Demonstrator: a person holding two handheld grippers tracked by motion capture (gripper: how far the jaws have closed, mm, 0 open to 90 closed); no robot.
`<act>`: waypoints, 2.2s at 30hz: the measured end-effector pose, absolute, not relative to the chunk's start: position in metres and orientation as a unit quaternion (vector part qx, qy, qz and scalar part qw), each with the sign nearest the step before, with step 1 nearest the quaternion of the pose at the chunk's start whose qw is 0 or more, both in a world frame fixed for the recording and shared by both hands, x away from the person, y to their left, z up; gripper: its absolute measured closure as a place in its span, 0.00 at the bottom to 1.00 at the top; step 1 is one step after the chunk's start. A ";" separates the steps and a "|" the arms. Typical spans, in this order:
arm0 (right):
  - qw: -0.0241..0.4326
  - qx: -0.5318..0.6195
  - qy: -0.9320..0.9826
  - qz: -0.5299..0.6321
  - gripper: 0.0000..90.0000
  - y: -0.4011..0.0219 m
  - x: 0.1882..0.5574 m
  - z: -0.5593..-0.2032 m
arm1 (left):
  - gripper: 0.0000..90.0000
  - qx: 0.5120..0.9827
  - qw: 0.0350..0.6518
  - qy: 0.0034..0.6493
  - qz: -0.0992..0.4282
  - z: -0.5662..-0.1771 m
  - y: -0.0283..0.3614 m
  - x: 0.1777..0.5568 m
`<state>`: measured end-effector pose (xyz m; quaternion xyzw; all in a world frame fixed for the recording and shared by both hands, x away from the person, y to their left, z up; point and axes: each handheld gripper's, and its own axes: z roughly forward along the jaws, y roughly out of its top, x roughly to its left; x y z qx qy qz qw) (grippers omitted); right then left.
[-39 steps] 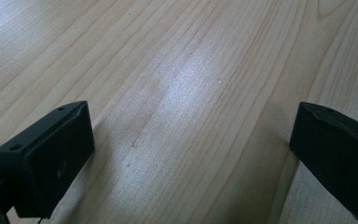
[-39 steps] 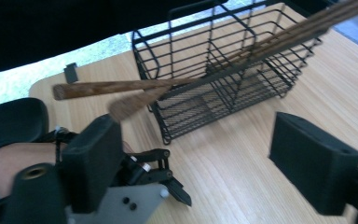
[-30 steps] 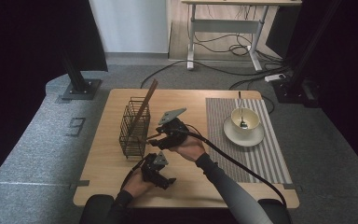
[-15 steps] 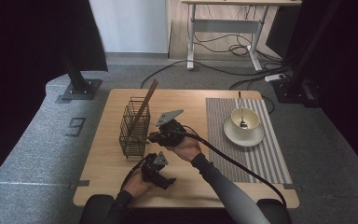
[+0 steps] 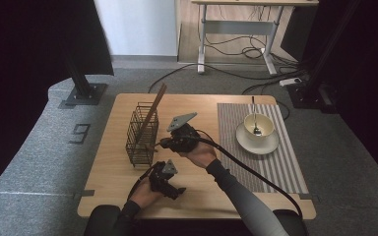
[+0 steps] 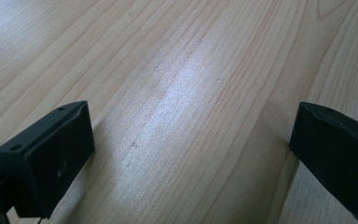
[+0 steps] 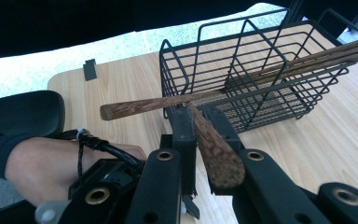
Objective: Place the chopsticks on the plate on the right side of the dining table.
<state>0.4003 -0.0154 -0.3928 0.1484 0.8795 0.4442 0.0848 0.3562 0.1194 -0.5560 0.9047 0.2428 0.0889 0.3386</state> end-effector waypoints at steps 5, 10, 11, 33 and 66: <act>0.086 0.147 0.881 0.442 0.92 -0.022 0.399 -0.384 | 0.00 0.905 0.338 0.243 0.089 -0.556 0.119 0.356; 0.086 0.150 0.879 0.444 0.92 -0.028 0.397 -0.377 | 0.00 0.905 0.339 0.243 0.089 -0.556 0.119 0.356; 0.087 0.150 0.879 0.445 0.92 -0.029 0.397 -0.376 | 0.00 0.905 0.338 0.242 0.089 -0.556 0.119 0.356; 0.111 0.171 0.869 0.451 0.93 -0.062 0.395 -0.340 | 0.00 0.904 0.340 0.243 0.088 -0.556 0.119 0.356; 0.144 0.219 0.836 0.482 0.93 -0.136 0.384 -0.338 | 0.03 0.901 0.339 0.256 0.087 -0.553 0.122 0.357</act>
